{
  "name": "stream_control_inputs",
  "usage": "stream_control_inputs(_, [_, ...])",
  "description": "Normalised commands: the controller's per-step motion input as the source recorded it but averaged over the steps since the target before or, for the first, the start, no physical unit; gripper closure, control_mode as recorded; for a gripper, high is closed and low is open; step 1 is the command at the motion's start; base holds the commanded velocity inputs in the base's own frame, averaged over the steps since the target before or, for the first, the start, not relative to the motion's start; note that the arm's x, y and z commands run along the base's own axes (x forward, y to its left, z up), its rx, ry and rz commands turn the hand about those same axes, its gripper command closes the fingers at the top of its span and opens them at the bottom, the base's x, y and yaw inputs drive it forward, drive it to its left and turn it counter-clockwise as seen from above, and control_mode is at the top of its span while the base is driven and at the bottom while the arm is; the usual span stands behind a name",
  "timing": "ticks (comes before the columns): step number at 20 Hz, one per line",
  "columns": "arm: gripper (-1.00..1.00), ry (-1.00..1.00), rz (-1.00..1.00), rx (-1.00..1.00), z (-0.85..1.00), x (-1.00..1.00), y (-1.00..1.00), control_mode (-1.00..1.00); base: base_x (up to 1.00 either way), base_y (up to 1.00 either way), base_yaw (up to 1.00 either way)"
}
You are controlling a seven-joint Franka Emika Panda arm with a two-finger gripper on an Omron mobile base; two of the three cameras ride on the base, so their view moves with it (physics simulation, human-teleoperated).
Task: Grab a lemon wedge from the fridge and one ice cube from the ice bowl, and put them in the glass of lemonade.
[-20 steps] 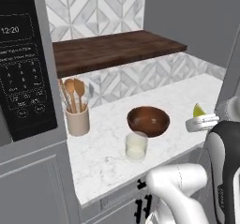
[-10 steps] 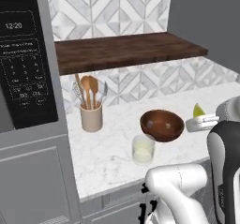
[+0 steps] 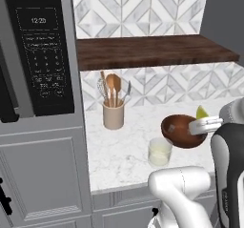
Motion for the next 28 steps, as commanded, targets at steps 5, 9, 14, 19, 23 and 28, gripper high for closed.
stream_control_inputs(5, [1.0,0.03,0.06,-0.03,-0.12,0.16,0.15,-1.0,0.14,0.1,0.11])
stream_control_inputs(9, [1.0,0.0,0.0,-0.01,0.0,0.13,0.08,-1.0,0.0,0.0,0.0])
stream_control_inputs(14, [1.0,0.01,0.0,0.0,-0.05,0.17,0.0,-1.0,0.0,0.0,0.0])
stream_control_inputs(19, [1.0,0.13,0.0,0.0,-0.24,0.08,0.02,-1.0,0.0,0.0,0.0])
stream_control_inputs(23, [1.0,0.1,0.07,-0.06,-0.14,0.0,0.0,-1.0,0.0,0.0,0.0])
stream_control_inputs(28, [1.0,0.01,0.26,-0.17,-0.05,0.0,-0.03,-1.0,0.0,0.0,0.0])
